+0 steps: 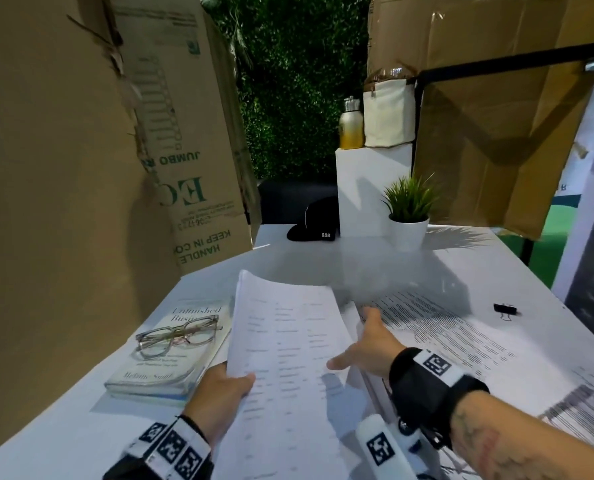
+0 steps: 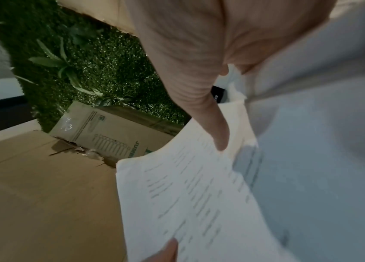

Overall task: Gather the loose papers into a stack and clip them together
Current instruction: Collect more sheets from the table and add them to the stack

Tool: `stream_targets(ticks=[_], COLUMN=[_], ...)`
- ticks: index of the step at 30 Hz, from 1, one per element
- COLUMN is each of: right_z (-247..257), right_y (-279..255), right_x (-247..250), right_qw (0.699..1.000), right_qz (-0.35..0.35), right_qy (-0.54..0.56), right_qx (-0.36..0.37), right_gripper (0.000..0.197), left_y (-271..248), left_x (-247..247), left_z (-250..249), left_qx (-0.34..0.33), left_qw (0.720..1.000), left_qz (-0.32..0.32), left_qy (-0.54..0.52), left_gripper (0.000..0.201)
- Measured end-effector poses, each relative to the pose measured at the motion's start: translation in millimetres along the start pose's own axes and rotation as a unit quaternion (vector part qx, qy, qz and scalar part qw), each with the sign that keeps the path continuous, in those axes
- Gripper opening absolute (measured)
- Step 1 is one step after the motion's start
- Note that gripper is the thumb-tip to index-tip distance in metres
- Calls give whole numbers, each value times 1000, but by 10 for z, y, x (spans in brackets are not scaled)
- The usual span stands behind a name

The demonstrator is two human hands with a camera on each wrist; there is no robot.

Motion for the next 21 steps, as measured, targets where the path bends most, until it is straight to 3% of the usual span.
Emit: stream_targets(ticks=[2, 5, 7, 10, 13, 15, 17, 19, 21], right_z=[-24, 117, 345, 843, 1398, 1759, 2003, 2119, 2104], right_y=[19, -39, -110, -272, -506, -676, -783, -875, -898], right_x=[-1, 110, 308, 650, 964, 1138, 1298, 1382, 1399], right_qw=[998, 982, 965, 943, 917, 897, 872, 848, 846], right_qz=[-31, -69, -90, -117, -150, -159, -154, -143, -141], right_qy=[47, 144, 199, 198, 150, 141, 205, 252, 243], right_qx=[33, 97, 145, 241, 337, 387, 418, 444, 454], right_gripper=[94, 39, 25, 22, 18, 22, 24, 31, 33], left_y=[-17, -147, -280, -533, -786, -871, -936, -1041, -1103], left_x=[11, 53, 85, 108, 121, 148, 64, -108, -204], left_z=[-40, -287, -627, -1304, -1957, -2339, -2659, -2819, -2821], left_qx=[-29, -105, -184, -293, -402, -437, -451, -487, -489], left_qw=[999, 993, 980, 952, 909, 887, 871, 835, 833], left_qz=[-13, -46, -63, -54, -22, 10, 86, 180, 188], left_qy=[-12, -27, -30, -72, -102, -148, -175, -182, -179], left_gripper=[14, 16, 15, 27, 56, 63, 62, 49, 38])
Point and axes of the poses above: each hand's wrist, its own y-axis towards the middle knuckle, its own x-axis out of the back of the hand, z = x × y, the point moved 7 cm from there along y, towards the middle knuckle, and after that the axes turned 5 degrees about x, right-handed, at the moved point
